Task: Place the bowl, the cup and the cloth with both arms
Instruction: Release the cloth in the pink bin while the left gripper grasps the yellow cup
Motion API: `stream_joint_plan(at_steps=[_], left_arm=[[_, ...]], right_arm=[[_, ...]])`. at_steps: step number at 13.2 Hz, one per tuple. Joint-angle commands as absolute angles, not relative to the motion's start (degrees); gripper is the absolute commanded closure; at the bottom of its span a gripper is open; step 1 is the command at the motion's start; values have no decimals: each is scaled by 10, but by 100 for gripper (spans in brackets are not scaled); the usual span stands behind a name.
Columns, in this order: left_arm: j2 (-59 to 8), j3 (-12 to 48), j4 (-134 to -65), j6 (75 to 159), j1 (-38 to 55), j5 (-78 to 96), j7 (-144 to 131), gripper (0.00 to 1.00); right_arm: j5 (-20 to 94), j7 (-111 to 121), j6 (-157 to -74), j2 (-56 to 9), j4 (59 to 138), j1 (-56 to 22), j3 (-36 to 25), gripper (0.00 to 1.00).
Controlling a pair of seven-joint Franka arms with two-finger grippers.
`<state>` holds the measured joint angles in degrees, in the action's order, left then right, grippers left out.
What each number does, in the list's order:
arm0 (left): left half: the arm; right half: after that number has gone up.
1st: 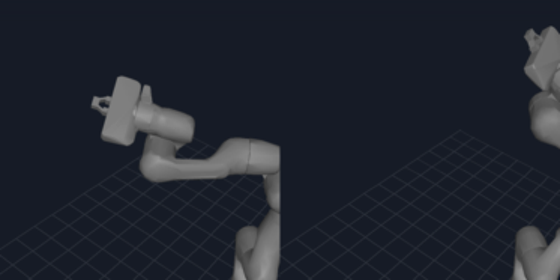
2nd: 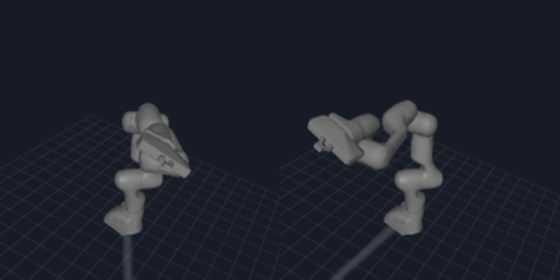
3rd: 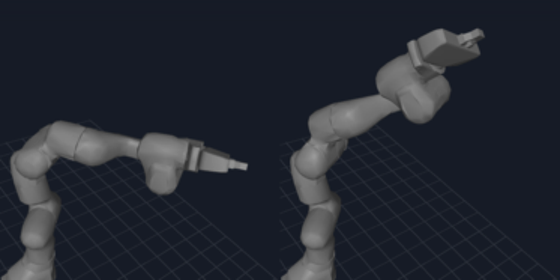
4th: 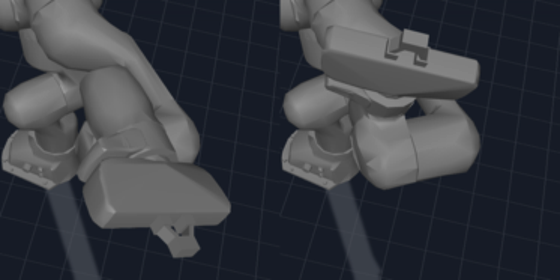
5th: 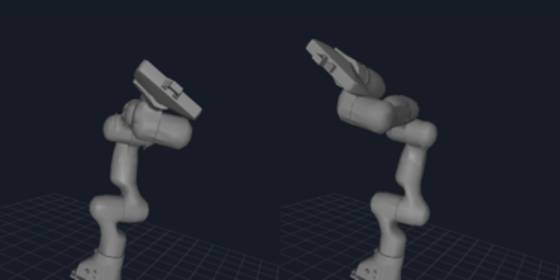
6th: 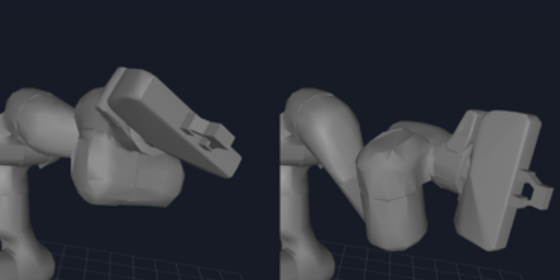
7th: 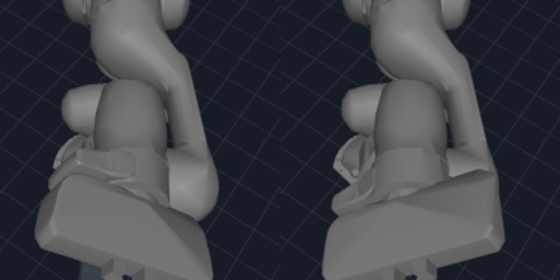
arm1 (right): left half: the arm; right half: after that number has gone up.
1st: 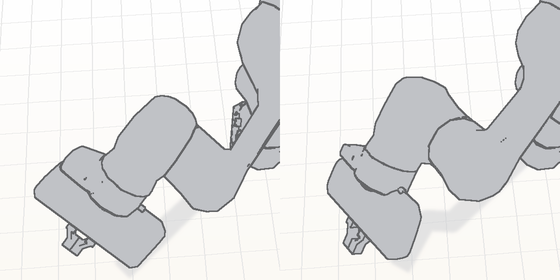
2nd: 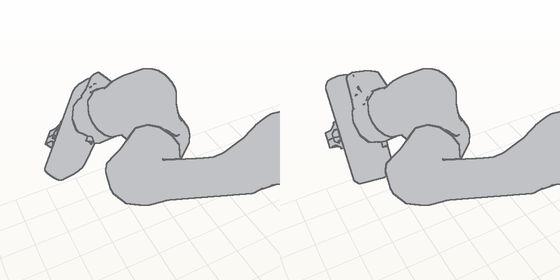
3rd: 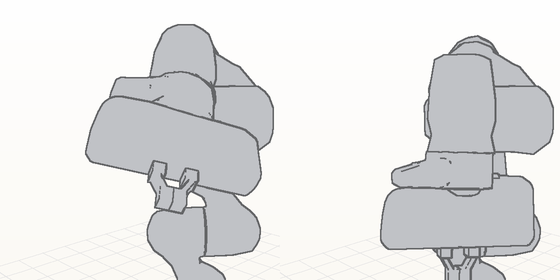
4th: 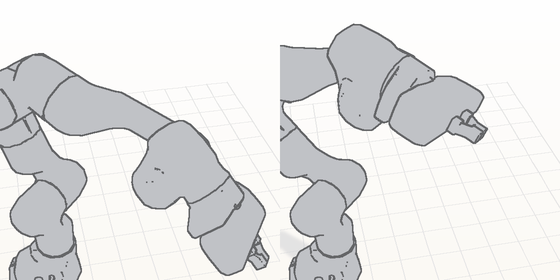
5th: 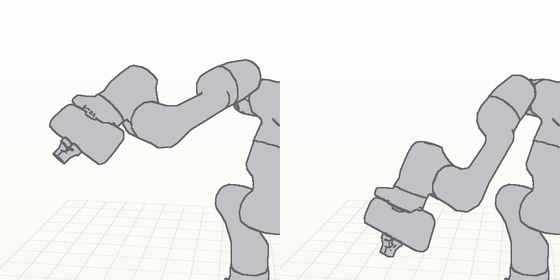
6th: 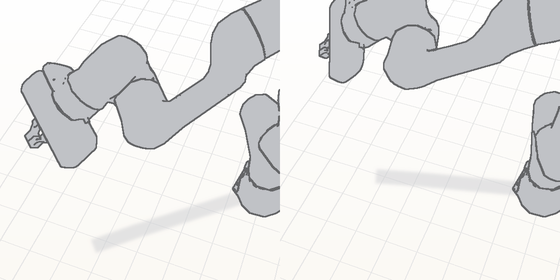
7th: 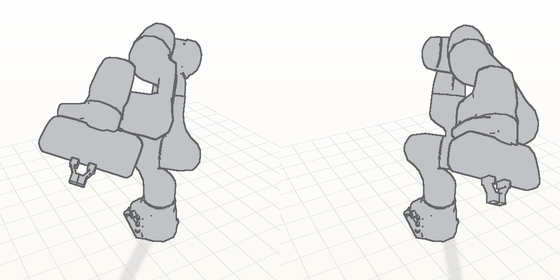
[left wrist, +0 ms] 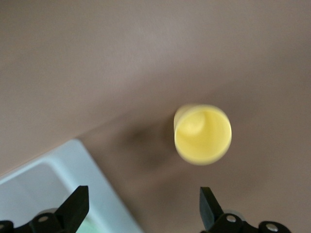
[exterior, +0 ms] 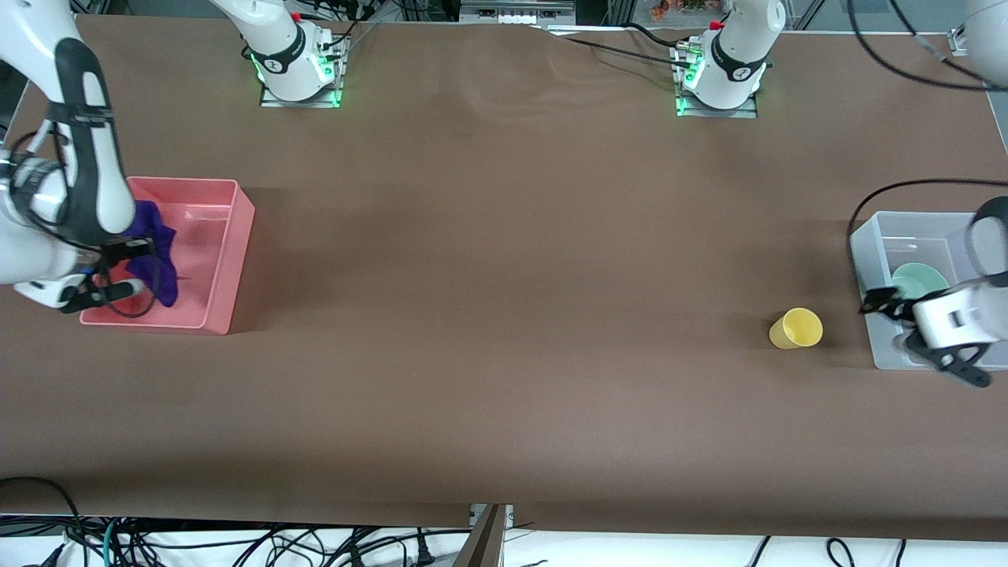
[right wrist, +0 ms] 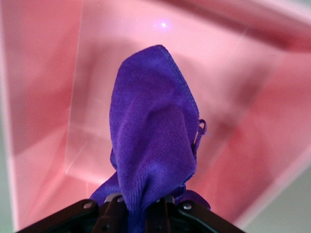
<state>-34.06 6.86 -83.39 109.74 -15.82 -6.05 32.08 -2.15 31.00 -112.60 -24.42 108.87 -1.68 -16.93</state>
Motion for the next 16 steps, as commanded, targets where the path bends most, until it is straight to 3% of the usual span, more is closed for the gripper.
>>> stream_joint_plan(at_steps=[1, 2, 3, 6, 8, 11, 14, 16], left_arm=[[-394, 60, -845, 1169, -151, -34, 275, 9], [-407, 60, -852, 1170, -151, -26, 275, 26], [-410, 60, -865, 1169, -150, -11, 274, 52], [-413, 60, -883, 1167, -149, -4, 278, 100], [-407, 60, -877, 1162, -151, -7, 284, 100], [-361, 55, -874, 1133, -155, -15, 283, 100], [-285, 30, -857, 1008, -168, -67, 338, 100], [-252, 13, -856, 974, -181, -125, 416, 100]], right_arm=[[10, 307, -1159, -218, 1140, -20, -171, 1], [11, 307, -1144, -201, 1130, -20, -171, 0], [15, 307, -1116, -182, 1108, -20, -171, 0], [11, 306, -958, -145, 954, -20, -108, 0], [13, 250, -885, -133, 875, -20, -62, 0], [-14, 127, -841, -108, 831, -21, 7, 0], [-33, 132, -840, -91, 786, -21, 23, 0], [-32, 134, -833, -74, 787, -21, 23, 0]])
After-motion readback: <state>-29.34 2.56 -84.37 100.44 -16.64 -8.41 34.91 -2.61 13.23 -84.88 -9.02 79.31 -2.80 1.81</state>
